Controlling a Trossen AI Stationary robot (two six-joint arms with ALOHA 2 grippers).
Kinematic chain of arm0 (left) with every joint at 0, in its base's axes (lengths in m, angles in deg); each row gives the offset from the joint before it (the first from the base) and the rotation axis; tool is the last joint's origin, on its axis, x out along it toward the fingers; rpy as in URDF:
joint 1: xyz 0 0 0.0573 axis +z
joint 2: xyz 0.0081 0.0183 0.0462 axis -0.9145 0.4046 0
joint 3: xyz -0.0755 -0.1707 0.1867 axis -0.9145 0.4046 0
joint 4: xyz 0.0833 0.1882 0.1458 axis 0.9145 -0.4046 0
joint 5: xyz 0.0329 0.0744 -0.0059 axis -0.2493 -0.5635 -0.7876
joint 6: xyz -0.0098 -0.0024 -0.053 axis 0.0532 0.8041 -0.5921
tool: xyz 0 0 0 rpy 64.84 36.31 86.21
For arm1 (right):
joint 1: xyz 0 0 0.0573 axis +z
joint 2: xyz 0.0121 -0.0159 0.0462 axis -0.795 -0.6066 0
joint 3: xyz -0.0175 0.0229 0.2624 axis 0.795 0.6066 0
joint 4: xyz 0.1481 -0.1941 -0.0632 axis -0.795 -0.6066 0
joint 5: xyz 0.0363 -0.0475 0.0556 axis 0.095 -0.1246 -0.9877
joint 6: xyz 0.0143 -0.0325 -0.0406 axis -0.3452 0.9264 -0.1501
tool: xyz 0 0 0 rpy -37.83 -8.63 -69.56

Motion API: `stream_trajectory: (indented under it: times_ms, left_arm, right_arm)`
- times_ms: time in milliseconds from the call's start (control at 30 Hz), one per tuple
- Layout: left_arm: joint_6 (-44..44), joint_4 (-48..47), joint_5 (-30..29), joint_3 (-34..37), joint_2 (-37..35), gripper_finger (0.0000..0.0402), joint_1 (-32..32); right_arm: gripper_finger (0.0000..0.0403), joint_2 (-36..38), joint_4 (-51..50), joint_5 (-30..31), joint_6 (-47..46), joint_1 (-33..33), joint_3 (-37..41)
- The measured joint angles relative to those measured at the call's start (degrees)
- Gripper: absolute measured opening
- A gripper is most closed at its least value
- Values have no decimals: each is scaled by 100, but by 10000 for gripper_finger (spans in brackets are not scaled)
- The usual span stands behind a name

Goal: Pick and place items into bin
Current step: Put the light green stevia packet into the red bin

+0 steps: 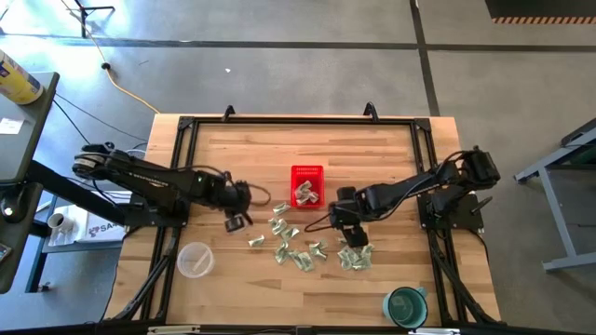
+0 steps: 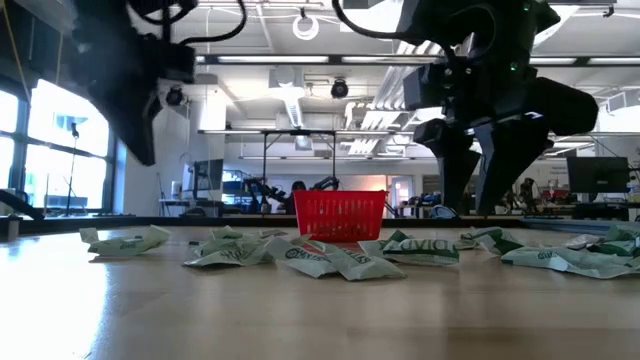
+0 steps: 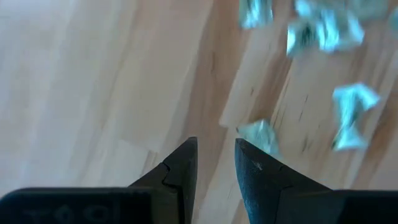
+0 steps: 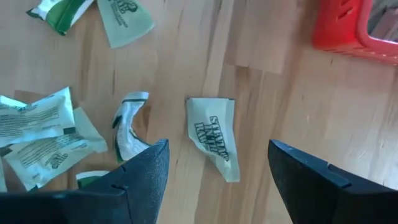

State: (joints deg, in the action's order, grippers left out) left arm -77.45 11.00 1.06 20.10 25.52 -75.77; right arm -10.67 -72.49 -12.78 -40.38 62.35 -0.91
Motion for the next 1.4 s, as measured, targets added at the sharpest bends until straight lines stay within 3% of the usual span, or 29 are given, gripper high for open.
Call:
stream_trajectory:
  times_ms: [133,333,667,833,1033,1400]
  left_arm:
    - [24,194,268,505,-79,140,-282]
    - [-635,676,860,571,-116,147,-646]
    - [-715,1136,803,1121,-116,266,-838]
    - [-707,1770,693,1330,-106,298,-838]
    - [-776,2122,451,1593,119,287,-836]
    - [-862,2623,241,1726,724,225,-838]
  right_arm:
    - [262,0,51,68,-37,34,0]
    - [262,0,58,269,-380,34,0]
    - [262,0,37,768,-611,34,94]
    - [261,0,108,755,-1037,65,433]
    - [261,0,254,856,-1437,210,664]
    - [261,0,280,1058,-1912,312,667]
